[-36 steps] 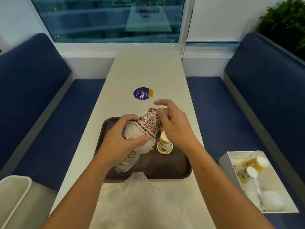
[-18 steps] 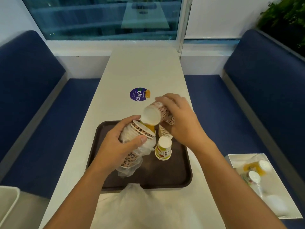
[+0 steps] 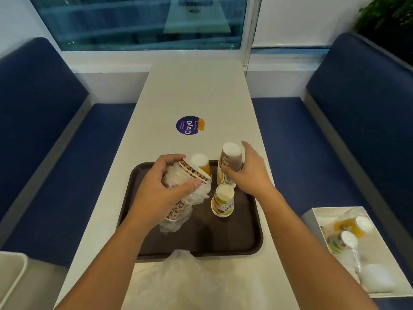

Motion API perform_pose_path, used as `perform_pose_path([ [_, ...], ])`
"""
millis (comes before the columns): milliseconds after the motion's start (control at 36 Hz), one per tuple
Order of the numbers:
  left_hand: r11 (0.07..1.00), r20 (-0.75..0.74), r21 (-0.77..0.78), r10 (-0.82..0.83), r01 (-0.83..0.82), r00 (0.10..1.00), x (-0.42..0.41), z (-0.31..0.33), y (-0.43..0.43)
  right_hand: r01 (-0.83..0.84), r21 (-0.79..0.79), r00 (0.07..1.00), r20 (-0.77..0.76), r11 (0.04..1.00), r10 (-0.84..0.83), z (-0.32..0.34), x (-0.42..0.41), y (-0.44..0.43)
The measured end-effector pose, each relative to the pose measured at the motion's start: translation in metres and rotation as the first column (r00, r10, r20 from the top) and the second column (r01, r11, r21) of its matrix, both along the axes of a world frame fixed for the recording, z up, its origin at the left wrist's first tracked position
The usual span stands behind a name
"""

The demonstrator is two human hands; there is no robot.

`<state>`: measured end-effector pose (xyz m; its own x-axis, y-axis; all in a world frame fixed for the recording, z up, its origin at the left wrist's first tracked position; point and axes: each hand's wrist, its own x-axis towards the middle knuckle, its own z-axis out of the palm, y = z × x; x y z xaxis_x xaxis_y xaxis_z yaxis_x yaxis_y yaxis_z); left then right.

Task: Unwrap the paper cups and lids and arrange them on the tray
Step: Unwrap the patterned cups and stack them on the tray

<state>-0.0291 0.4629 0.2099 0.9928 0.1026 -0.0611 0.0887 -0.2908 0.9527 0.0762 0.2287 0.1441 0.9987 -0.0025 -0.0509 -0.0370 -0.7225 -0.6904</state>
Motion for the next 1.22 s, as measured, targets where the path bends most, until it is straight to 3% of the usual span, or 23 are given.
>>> perform_pose_path([
  [83,1.000,0.007,0.012,0.018,-0.018,1.000,-0.005,0.005,0.002,0.080,0.073,0.981,0.169,0.994,-0.091,0.024,-0.015,0.006],
  [139,0.999,0.015,0.019,0.025,-0.025,1.000,-0.008,0.008,0.002,0.048,0.147,0.951,0.297,0.988,-0.090,0.046,-0.031,0.013],
  [278,0.998,0.050,0.069,0.002,-0.005,0.999,-0.018,0.015,0.003,-0.414,0.160,0.872,0.353,0.896,0.340,0.082,-0.071,0.034],
  [333,0.997,0.062,0.079,-0.015,0.011,0.998,-0.022,0.018,0.003,-0.486,0.117,0.828,0.378,0.866,0.414,0.086,-0.083,0.042],
  [444,0.997,0.057,0.079,-0.026,0.021,0.998,-0.031,0.025,0.005,-0.460,0.227,0.868,0.320,0.859,0.380,0.094,-0.094,0.050],
  [556,0.994,0.041,0.113,-0.018,0.013,0.999,-0.037,0.026,0.008,-0.327,0.219,0.910,0.335,0.919,0.244,0.100,-0.093,0.050],
  [639,0.992,0.030,0.125,-0.008,0.004,1.000,-0.040,0.026,0.009,-0.345,0.260,0.921,0.277,0.902,0.272,0.105,-0.094,0.046],
  [722,0.995,0.029,0.104,-0.011,0.008,1.000,-0.042,0.026,0.010,-0.504,0.138,0.832,0.343,0.853,0.436,0.106,-0.095,0.041],
  [778,0.997,0.037,0.082,-0.012,0.009,0.999,-0.041,0.025,0.010,-0.587,-0.044,0.752,0.340,0.808,0.565,0.103,-0.094,0.039],
  [861,0.996,0.031,0.084,-0.025,0.023,0.999,-0.038,0.024,0.007,-0.572,-0.258,0.726,0.284,0.779,0.627,0.097,-0.085,0.039],
  [944,0.998,0.042,0.062,-0.035,0.032,0.998,-0.034,0.023,0.005,-0.485,-0.328,0.719,0.378,0.810,0.583,0.090,-0.073,0.036],
  [1028,0.998,0.046,0.059,-0.021,0.018,0.999,-0.028,0.020,0.005,-0.326,-0.199,0.781,0.493,0.924,0.382,0.079,-0.052,0.025],
  [1139,0.998,0.011,0.067,0.021,-0.021,1.000,-0.018,0.013,0.005,-0.046,0.111,0.917,0.399,0.993,-0.002,0.066,-0.028,0.010],
  [1222,0.997,-0.026,0.070,0.042,-0.040,0.999,-0.012,0.007,0.002,0.066,0.144,0.960,0.260,0.987,-0.102,0.051,-0.016,0.005],
])
